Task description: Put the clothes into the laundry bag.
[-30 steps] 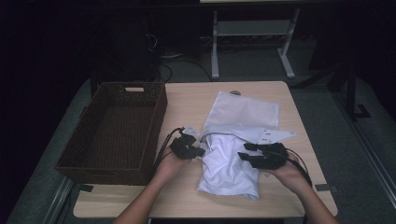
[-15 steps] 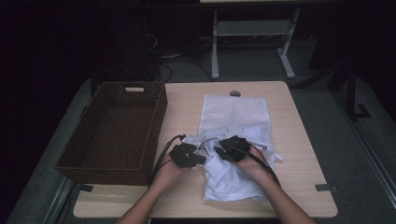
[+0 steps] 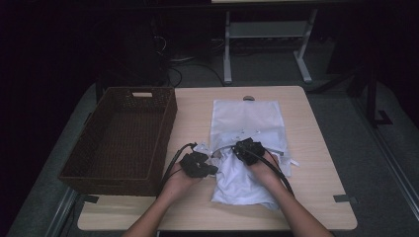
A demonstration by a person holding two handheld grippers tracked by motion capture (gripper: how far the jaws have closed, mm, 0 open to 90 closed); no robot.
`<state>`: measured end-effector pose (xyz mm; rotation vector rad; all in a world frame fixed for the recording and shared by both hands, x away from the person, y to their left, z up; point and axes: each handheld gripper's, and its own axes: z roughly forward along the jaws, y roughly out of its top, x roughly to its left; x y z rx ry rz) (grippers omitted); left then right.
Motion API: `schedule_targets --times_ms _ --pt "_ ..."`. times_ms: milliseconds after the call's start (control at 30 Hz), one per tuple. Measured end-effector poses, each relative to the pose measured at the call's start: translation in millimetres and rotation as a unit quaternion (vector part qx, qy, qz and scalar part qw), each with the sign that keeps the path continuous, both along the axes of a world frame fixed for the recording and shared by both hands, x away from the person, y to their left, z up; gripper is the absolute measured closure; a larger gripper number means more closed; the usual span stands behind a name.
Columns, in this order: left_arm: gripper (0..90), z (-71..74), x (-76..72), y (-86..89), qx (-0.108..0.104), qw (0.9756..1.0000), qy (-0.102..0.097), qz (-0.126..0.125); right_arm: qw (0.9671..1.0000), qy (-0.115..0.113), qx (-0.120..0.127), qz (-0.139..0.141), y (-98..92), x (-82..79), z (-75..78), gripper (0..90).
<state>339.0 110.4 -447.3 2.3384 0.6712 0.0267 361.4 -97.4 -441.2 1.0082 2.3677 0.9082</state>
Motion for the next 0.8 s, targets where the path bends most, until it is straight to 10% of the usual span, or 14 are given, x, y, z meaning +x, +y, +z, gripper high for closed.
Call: schedule_targets --times_ms 333,567,667,800 --pt "89.3 -3.5 2.4 1.3 -0.003 1.0000 0.005 0.003 0.9935 0.046 0.079 0.068 -22.3 -22.0 19.3 60.3" --pt "89.3 -3.3 1.8 0.8 -0.003 1.0000 0.005 0.004 0.9897 0.054 0.075 0.110 -1.9 -48.7 18.8 41.6" --pt "89.3 -3.2 1.3 0.9 -0.003 1.0000 0.003 0.003 0.9900 0.061 0.059 0.112 6.2 -47.4 11.3 46.3" --pt "89.4 -3.6 1.7 1.7 0.000 1.0000 0.005 0.000 0.9929 0.063 0.005 0.101 12.9 -44.0 -4.5 77.6"
